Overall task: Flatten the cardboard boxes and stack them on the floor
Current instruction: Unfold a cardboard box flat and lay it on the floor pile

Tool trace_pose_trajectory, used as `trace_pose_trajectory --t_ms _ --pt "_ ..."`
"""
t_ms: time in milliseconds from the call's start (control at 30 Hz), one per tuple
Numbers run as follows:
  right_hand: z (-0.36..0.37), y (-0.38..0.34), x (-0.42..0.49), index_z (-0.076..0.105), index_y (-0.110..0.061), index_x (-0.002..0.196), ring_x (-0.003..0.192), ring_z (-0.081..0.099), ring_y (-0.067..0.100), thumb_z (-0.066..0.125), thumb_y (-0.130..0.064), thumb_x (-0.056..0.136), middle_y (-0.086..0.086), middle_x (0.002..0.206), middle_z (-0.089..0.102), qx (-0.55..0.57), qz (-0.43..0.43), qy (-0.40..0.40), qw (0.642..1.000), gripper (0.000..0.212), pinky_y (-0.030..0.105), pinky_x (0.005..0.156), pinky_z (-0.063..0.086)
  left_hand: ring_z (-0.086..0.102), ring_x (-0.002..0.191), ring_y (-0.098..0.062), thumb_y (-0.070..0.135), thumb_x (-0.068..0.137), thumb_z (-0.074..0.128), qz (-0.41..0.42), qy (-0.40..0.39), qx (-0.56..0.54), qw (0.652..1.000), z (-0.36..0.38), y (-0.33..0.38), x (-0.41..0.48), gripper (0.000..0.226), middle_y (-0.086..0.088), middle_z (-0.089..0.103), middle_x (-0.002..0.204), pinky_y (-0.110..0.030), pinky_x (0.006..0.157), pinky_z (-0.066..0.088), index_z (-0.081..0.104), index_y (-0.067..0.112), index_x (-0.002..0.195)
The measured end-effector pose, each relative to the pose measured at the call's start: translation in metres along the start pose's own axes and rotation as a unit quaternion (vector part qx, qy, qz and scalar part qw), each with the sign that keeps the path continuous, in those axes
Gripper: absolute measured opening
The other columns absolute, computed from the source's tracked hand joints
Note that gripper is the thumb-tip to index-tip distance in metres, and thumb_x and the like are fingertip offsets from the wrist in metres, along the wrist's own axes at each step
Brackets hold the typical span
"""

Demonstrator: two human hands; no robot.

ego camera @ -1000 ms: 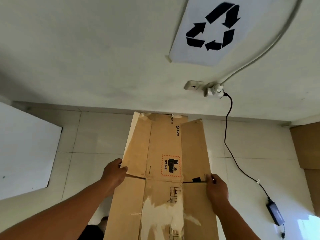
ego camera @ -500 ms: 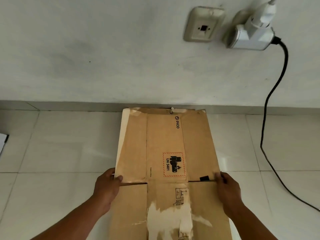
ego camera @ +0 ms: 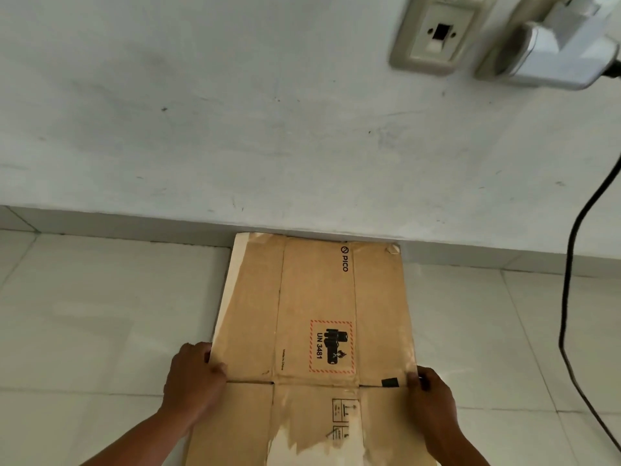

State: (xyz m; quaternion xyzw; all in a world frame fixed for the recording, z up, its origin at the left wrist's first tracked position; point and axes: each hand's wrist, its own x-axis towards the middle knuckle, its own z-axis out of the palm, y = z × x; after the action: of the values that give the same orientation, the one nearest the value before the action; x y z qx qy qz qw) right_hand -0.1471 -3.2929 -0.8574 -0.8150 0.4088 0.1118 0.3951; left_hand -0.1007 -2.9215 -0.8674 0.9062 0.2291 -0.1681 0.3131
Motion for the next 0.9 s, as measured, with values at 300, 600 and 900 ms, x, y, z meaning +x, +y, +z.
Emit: trace_pose_trajectory --t_ms 300,600,900 --pt "0.014 -0.023 0.001 0.028 -0.004 0.145 0.129 0.048 0.035 0.07 -0.069 0.072 0.012 0.148 0.029 -0.167 -0.064 -0.108 0.978 0.107 0.047 0.099 0.048 0.019 0.145 -0.04 0.088 0.06 0.058 0.077 -0.134 0.102 0.983 0.016 0.017 -0.012 0.112 -0.008 -0.01 0.159 -0.055 0.112 0.035 -0.005 0.057 0.147" --pt "0.035 -0.047 0.005 -0.013 -0.036 0.155 0.15 -0.02 0.033 0.073 -0.054 0.077 0.006 0.162 -0.027 -0.384 -0.319 -0.112 0.859 0.118 0.06 0.121 0.009 -0.04 0.136 -0.045 0.067 0.05 0.084 0.293 -0.158 0.392 0.858 0.013 0.094 0.017 0.149 0.001 -0.056 0.142 -0.082 0.101 0.003 -0.031 0.05 0.142" --pt "0.061 -0.055 -0.004 -0.034 -0.04 0.146 0.134 -0.046 0.041 0.065 -0.09 0.05 0.01 0.145 -0.054 -0.471 -0.32 -0.205 0.796 0.146 0.067 0.115 -0.012 -0.037 0.138 -0.044 0.053 0.047 0.093 0.242 -0.272 0.4 0.841 0.024 0.103 0.043 0.153 0.014 -0.051 0.146 -0.085 0.097 0.013 -0.026 0.054 0.143"
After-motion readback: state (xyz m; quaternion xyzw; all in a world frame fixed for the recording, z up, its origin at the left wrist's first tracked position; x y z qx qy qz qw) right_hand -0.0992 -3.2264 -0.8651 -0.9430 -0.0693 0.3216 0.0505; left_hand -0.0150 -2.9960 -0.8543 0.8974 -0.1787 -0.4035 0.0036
